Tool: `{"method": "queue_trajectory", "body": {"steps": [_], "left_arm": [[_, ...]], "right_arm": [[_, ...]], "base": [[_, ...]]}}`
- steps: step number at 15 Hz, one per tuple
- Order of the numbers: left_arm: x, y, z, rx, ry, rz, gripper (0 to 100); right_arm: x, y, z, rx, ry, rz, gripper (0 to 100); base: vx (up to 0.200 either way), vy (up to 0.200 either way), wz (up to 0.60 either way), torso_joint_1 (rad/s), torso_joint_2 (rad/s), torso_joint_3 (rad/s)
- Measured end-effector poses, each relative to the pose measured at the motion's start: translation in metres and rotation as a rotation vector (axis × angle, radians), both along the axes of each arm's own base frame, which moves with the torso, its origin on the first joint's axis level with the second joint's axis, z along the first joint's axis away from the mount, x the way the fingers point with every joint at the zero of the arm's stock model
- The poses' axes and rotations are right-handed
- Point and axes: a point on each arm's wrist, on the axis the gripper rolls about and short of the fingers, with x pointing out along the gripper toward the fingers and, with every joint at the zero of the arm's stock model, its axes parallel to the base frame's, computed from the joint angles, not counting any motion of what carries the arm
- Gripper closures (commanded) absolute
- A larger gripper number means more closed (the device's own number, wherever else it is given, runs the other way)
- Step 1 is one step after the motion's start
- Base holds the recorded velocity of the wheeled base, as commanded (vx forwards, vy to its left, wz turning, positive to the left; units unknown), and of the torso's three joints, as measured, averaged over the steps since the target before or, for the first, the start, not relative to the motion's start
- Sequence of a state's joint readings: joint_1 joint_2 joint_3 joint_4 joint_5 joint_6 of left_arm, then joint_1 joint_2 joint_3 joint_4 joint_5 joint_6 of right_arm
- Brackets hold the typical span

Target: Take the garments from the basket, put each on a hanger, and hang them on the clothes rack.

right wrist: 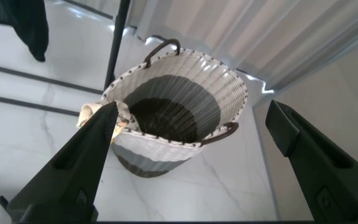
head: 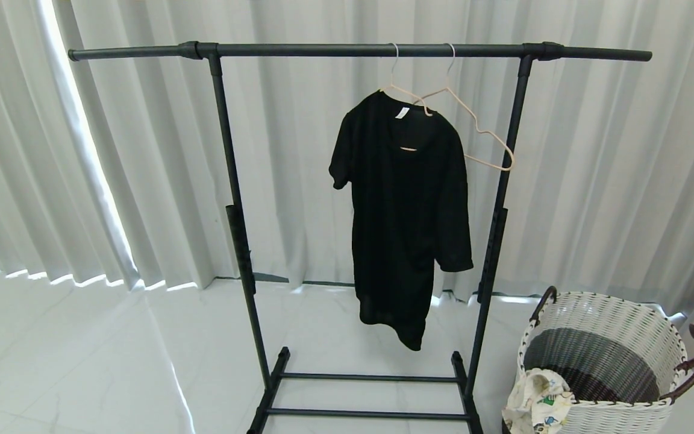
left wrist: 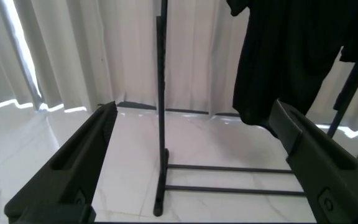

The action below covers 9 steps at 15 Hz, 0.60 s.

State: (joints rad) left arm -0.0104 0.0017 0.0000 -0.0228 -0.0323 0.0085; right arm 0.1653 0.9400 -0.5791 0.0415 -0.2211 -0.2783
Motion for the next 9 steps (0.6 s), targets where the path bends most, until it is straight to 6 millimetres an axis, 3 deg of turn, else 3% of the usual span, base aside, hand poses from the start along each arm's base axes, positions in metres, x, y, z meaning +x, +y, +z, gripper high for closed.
{"method": "queue_trajectory", "body": {"steps": [9], "left_arm": [[0.0,-0.001,0.0,0.122,-0.001,-0.044,0]], "right_arm": [[-0.004,-0.005,-0.023,-0.021,0.076,-0.037,0]], "base": [[0.0,0.0,0.0,0.0,0.0,0.0]]}}
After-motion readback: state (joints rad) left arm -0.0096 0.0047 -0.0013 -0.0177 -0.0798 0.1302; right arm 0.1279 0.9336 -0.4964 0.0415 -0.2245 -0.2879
